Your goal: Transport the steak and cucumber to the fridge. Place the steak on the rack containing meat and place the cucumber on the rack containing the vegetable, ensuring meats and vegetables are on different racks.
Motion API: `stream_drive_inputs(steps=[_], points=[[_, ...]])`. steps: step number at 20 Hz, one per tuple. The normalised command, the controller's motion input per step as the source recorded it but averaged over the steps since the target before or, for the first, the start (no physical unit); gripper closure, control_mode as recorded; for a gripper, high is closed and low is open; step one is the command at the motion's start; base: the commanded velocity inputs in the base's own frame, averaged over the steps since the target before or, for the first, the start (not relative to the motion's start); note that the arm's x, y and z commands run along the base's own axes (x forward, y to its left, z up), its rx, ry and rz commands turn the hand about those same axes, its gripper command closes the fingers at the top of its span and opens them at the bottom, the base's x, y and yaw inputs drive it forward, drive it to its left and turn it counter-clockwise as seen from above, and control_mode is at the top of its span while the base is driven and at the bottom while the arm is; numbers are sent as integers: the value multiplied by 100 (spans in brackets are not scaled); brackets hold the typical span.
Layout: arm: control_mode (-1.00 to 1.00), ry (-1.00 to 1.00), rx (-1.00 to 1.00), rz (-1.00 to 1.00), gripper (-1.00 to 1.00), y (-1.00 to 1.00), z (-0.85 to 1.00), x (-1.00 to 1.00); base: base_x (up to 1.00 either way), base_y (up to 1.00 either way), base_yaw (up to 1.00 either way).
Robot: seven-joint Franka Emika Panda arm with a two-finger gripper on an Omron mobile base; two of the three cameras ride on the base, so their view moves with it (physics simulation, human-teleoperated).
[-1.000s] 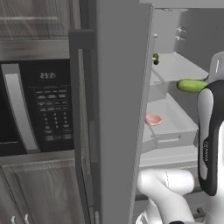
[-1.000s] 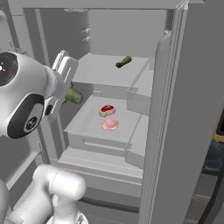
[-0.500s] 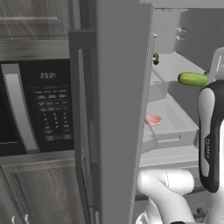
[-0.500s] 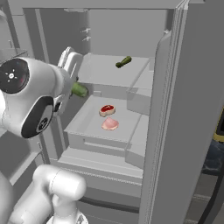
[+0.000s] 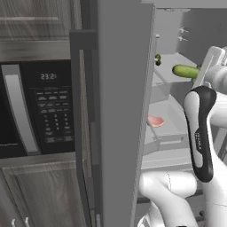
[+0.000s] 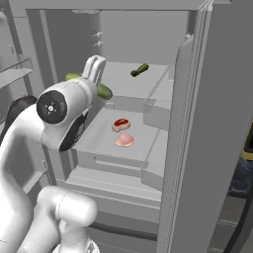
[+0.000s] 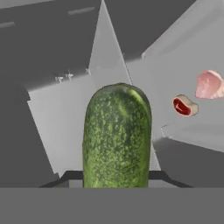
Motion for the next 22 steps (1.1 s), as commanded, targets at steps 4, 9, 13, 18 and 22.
stream_drive_inputs(steps=[4, 9, 13, 18, 22], points=[[-100, 0, 5, 2, 100, -18, 0, 74, 0, 0, 0], [-100, 17, 0, 0, 100, -6, 10, 45, 0, 0, 0], [-100, 26, 0, 1, 100, -13, 9, 43, 0, 0, 0], [-100, 11, 0, 6, 100, -17, 0, 46, 0, 0, 0], [-100, 0, 0, 2, 100, -6, -7, 36, 0, 0, 0]])
